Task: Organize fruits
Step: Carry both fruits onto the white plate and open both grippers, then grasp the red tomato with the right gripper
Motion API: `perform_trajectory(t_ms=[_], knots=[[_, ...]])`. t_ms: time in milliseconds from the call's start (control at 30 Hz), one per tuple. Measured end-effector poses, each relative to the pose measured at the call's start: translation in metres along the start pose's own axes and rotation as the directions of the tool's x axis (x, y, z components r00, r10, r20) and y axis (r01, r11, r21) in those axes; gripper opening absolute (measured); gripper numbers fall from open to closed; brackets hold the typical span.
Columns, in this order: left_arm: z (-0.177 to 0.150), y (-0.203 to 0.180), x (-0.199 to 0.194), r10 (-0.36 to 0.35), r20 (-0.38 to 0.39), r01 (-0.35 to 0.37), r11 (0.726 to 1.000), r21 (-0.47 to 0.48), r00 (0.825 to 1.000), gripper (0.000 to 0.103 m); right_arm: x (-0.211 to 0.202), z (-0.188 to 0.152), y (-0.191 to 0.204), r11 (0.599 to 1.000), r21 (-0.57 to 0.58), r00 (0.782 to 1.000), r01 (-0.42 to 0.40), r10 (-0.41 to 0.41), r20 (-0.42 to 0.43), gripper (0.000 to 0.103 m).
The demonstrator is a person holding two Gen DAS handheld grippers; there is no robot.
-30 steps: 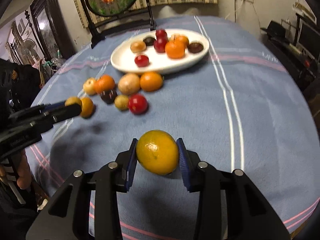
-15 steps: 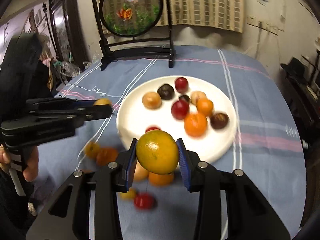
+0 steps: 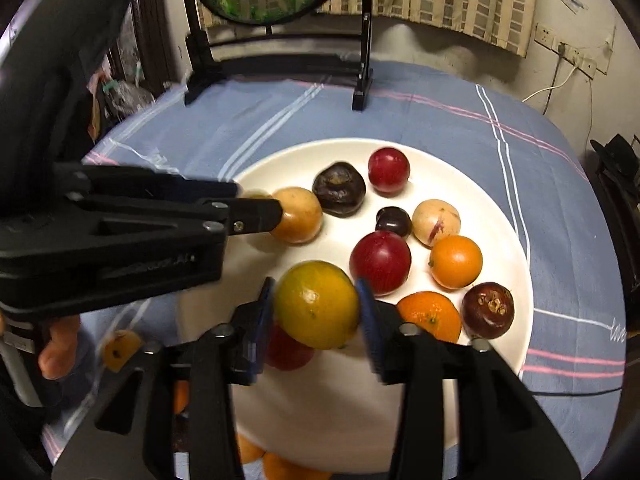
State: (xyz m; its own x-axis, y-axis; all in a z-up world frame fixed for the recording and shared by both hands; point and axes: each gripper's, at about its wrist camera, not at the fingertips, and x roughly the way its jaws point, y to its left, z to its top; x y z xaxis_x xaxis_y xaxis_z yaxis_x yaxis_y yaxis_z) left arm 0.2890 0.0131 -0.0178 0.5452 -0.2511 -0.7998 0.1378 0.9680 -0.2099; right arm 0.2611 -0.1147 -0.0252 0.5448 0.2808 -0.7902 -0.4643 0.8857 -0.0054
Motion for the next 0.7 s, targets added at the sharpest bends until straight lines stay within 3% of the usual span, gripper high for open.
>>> perform_trajectory(t_ms=[167, 267, 467, 700], knots=[[-0.005, 0.003, -0.027, -0.016, 0.038, 0.017, 1.0, -0.014, 0.999, 0.072, -0.025, -0.009, 0.003, 0.999, -0.025, 0.999, 0.041, -0.04, 0.029, 0.073], [-0.025, 0.003, -0.056, -0.036, 0.071, 0.038, 0.999, -0.026, 0.997, 0.082, -0.047, -0.03, 0.002, 0.999, -0.021, 0.999, 0.043, -0.042, 0.02, 0.074], [-0.091, -0.008, -0.102, -0.008, 0.138, 0.011, 1.0, -0.021, 0.99, 0.086, -0.095, -0.092, 0.0, 0.993, 0.117, 1.0, -0.01, 0.008, 0.013, 0.075], [-0.144, -0.016, -0.132, 0.015, 0.169, -0.015, 1.0, -0.001, 0.986, 0.088, -0.132, -0.122, 0.015, 0.981, 0.191, 0.997, -0.035, 0.021, 0.071, 0.075]])
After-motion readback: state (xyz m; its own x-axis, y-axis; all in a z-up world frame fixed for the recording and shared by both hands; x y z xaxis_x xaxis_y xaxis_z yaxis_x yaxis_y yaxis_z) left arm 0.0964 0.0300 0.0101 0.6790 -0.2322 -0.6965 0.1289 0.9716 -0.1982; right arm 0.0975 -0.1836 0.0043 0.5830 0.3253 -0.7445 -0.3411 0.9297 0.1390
